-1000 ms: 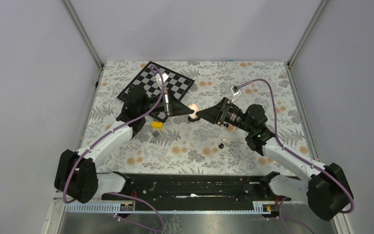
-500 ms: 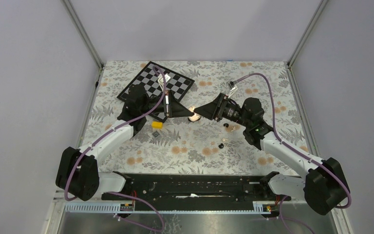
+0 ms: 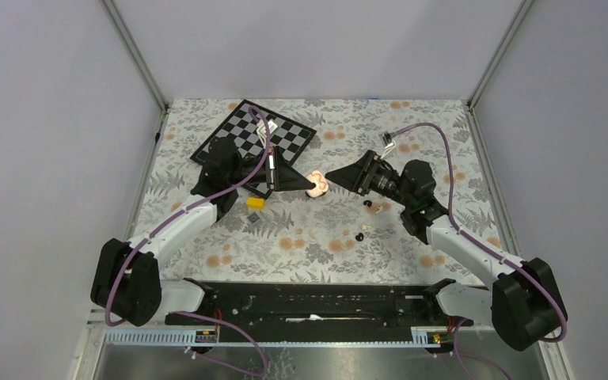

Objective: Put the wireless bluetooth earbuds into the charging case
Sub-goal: Open the charging case.

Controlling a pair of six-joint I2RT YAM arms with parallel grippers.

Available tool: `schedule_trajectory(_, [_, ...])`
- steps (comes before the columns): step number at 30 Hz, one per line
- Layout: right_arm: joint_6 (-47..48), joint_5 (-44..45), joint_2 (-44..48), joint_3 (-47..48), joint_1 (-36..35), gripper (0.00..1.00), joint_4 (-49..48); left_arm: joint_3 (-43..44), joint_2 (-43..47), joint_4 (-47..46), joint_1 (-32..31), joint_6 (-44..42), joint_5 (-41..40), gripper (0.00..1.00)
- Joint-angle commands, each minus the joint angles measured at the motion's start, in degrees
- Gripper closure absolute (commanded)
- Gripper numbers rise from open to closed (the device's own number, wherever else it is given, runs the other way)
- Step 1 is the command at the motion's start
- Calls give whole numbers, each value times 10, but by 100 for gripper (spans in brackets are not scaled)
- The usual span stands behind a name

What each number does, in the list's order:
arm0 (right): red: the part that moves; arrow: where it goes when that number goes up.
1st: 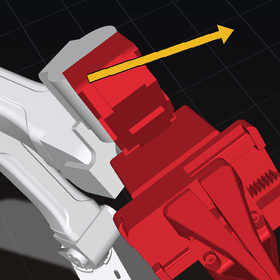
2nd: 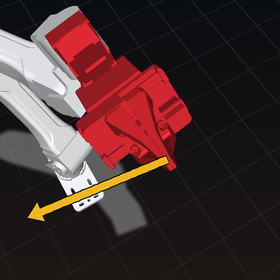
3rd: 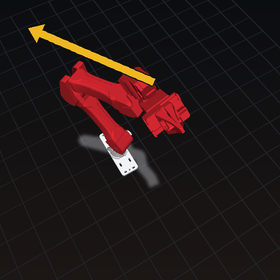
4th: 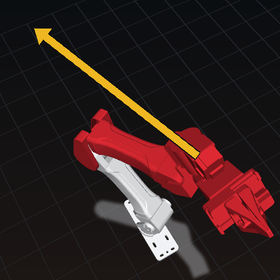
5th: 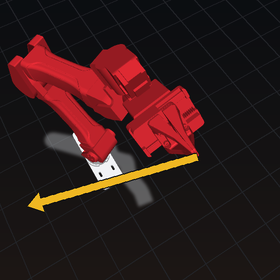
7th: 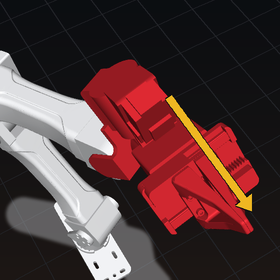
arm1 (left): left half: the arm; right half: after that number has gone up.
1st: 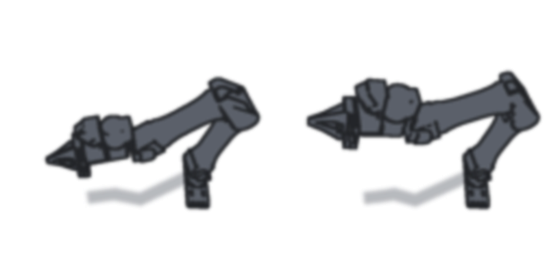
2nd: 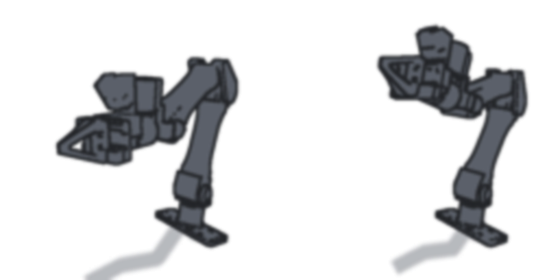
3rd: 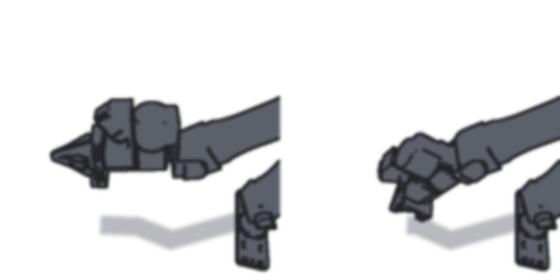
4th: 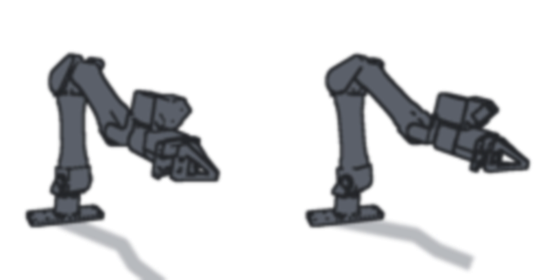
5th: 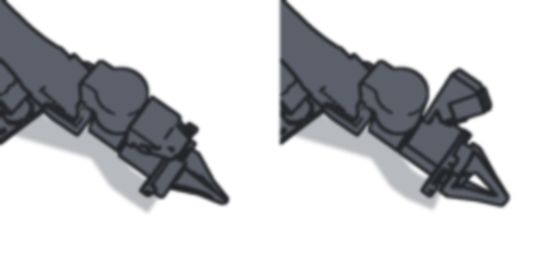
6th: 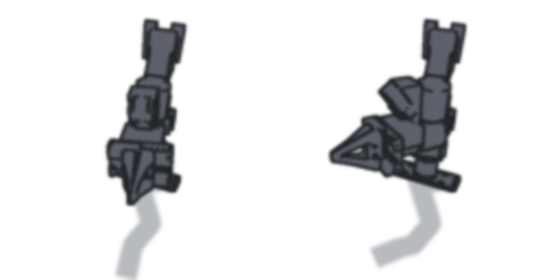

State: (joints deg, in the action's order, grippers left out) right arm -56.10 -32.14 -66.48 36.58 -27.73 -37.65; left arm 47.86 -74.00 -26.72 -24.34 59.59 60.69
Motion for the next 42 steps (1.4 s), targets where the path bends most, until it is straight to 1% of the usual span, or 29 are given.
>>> schedule_trajectory(1, [-24,-24,-3,-10,6,41,-44,18,8,-37,1,-4,20,100])
schedule_trajectory(5, [-27,-34,0,-9,6,40,-53,20,8,-41,1,-2,18,100])
schedule_trajectory(10, [-57,-56,-4,-18,6,36,-112,18,7,-44,1,-1,21,100])
schedule_trajectory(14, [-85,-75,-25,-24,6,37,-163,18,9,-45,1,-2,29,100])
schedule_trajectory(20, [-95,-111,-48,-18,6,38,-185,17,12,-56,1,-4,44,100])
schedule_trajectory(23, [-118,-120,-60,-21,7,43,-217,17,11,-67,1,-4,62,100])
schedule_trajectory(26, [-159,-135,-75,-30,9,50,-288,19,5,-71,1,-7,74,100])
schedule_trajectory(30, [-200,-167,-100,-34,9,52,-349,24,-10,-73,1,-8,84,100])
schedule_trajectory(33, [-208,-186,-107,-32,9,55,-359,26,-16,-76,1,-7,87,100])
schedule_trajectory(36, [-207,-196,-104,-31,9,59,-357,28,-17,-76,1,-8,87,100])
schedule_trajectory(38, [-202,-199,-103,-30,9,64,-349,31,-19,-73,1,-8,88,100])
schedule_trajectory(42, [-187,-205,-98,-28,9,67,-326,38,-20,-62,1,-15,90,100])
